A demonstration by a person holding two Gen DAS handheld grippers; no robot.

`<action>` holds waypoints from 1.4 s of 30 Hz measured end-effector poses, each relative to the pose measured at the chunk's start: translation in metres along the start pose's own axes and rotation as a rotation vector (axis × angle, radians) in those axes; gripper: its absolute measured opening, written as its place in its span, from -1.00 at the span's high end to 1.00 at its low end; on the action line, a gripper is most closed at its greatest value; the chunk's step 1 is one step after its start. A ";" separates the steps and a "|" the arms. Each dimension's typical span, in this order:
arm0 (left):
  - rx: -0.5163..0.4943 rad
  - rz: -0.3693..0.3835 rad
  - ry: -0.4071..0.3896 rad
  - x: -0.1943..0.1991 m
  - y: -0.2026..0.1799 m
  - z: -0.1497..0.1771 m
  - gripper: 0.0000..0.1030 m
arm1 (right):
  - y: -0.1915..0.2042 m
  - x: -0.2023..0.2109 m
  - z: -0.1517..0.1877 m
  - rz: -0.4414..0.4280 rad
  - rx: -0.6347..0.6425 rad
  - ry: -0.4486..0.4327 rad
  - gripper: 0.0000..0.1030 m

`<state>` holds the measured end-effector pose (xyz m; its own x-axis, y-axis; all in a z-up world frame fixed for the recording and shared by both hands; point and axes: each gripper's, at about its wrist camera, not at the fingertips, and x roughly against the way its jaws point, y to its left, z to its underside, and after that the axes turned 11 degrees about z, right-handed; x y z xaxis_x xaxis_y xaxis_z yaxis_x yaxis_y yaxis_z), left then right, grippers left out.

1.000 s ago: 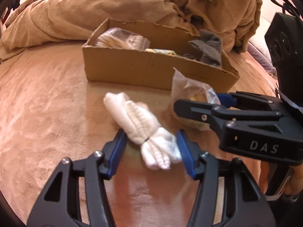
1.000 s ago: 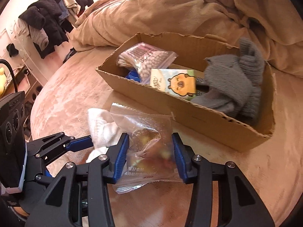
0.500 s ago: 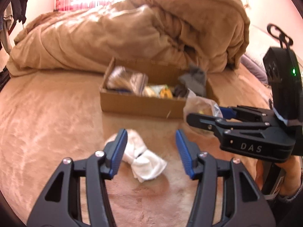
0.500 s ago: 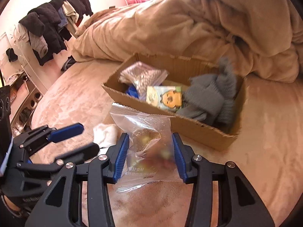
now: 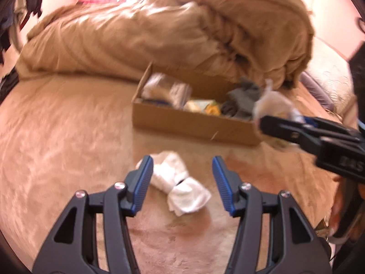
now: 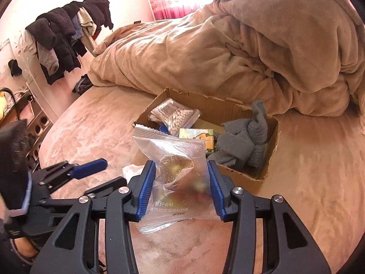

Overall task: Organize objects
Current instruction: 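Grasp the white rolled socks with the left gripper while the right holds the snack bag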

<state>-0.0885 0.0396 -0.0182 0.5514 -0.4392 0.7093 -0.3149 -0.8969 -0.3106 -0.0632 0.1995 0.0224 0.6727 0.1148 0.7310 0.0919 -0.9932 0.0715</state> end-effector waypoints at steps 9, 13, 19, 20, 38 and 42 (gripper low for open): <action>0.130 -0.040 0.031 -0.026 0.025 0.011 -0.99 | -0.001 -0.020 0.013 -0.020 0.009 0.026 0.06; 0.159 -0.075 0.108 -0.048 0.029 0.019 -0.99 | -0.003 -0.026 0.016 -0.026 0.001 0.029 0.06; 0.165 -0.126 0.122 -0.068 0.026 0.029 -0.99 | -0.002 -0.034 0.022 -0.032 0.009 0.035 0.06; 0.151 -0.141 0.123 -0.070 0.023 0.031 -1.00 | -0.002 -0.034 0.023 -0.032 0.011 0.035 0.06; 0.146 -0.035 -0.020 -0.059 0.014 0.039 0.32 | -0.017 -0.030 0.031 -0.008 -0.015 0.029 0.06; 0.134 -0.011 -0.041 -0.049 0.013 0.032 0.33 | -0.016 -0.022 0.029 0.004 -0.010 0.020 0.06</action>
<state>-0.0950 0.0479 -0.0777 0.5860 -0.4288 0.6876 -0.2040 -0.8992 -0.3870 -0.0582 0.2139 -0.0149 0.6579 0.1105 0.7449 0.0817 -0.9938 0.0753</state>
